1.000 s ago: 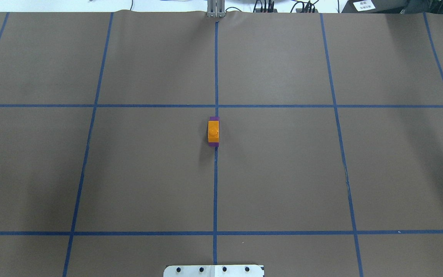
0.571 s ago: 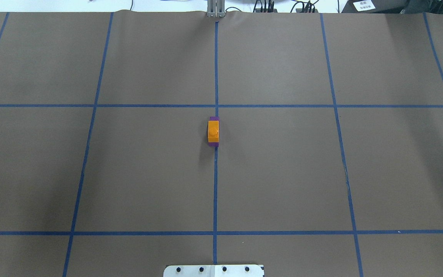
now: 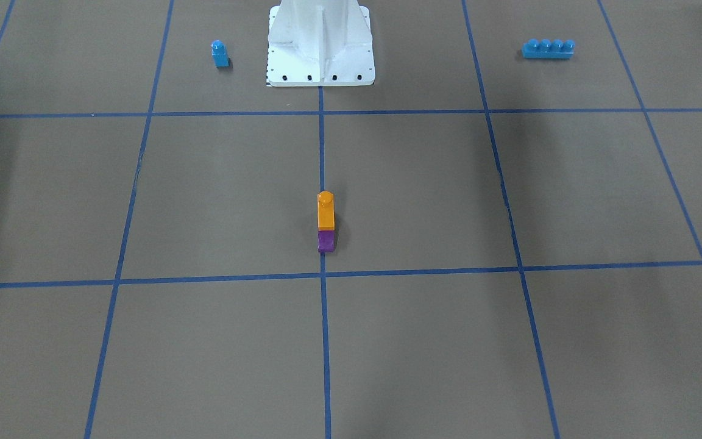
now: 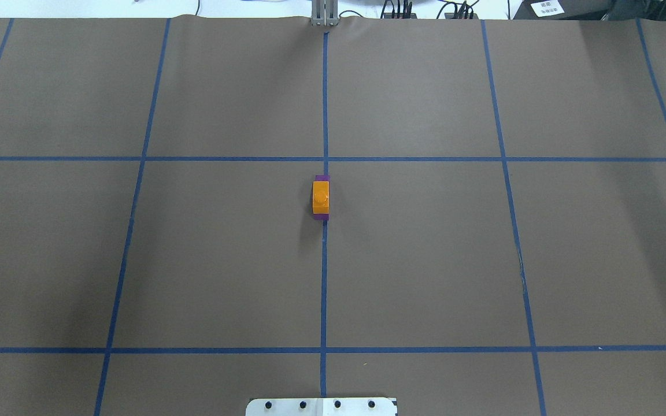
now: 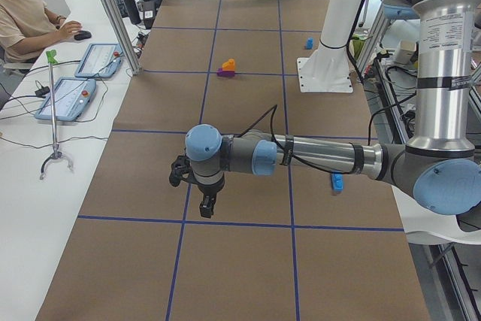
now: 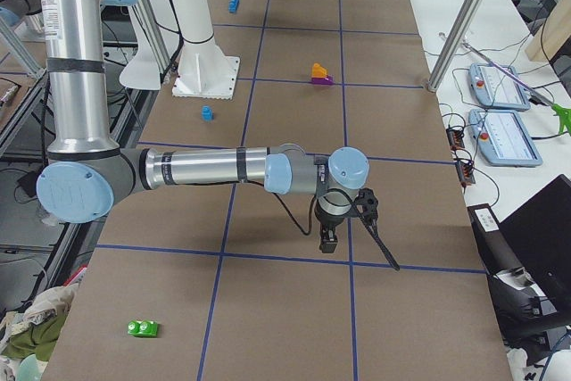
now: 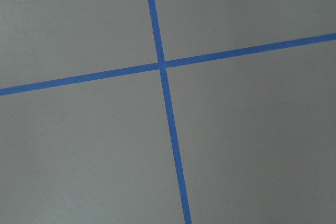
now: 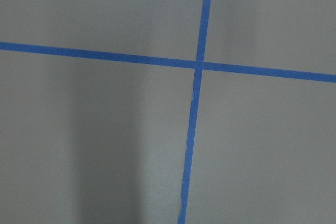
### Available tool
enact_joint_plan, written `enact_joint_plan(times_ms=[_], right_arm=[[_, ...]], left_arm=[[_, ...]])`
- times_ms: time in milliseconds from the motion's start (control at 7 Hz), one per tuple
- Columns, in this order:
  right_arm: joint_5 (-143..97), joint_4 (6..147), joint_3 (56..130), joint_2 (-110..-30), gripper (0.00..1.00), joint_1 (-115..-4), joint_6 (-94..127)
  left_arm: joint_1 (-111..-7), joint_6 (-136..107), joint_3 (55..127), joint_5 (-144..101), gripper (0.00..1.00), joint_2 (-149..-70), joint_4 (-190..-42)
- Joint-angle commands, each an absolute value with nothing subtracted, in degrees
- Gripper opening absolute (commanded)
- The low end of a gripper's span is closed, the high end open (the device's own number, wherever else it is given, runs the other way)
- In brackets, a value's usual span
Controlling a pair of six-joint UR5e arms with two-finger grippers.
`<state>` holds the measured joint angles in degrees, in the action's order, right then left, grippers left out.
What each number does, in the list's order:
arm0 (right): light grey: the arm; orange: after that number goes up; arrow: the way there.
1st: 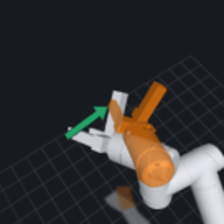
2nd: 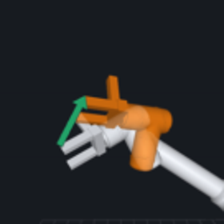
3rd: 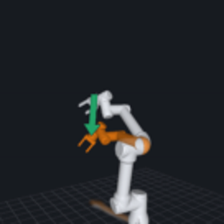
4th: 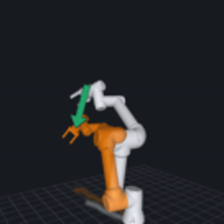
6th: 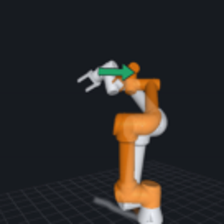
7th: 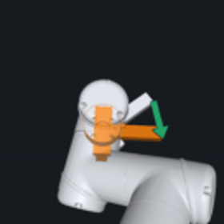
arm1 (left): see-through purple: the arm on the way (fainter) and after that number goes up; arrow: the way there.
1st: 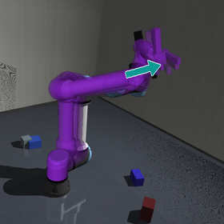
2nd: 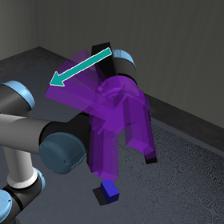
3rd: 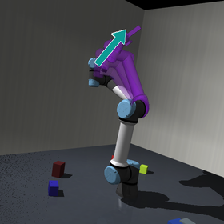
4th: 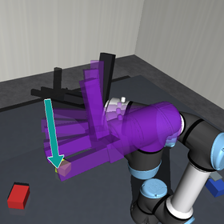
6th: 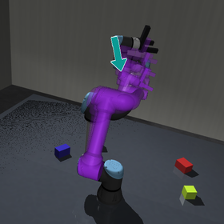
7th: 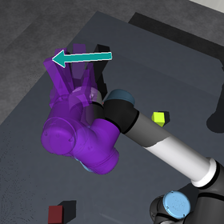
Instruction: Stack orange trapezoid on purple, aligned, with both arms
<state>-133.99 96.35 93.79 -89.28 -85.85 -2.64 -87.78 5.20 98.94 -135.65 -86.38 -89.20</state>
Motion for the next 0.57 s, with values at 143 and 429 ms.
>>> enact_joint_plan(times_ms=[143, 429], right_arm=[[-135.0, 96.2, 94.4, -89.9, 1.0, -86.8, -2.5], [-135.2, 96.2, 94.6, -89.9, 1.0, -86.9, -2.4]], left_arm=[[-87.6, 4.9, 99.7, -135.5, 1.0, -85.7, -89.2], [-87.7, 5.0, 100.0, -134.9, 1.0, -85.5, -89.8]])
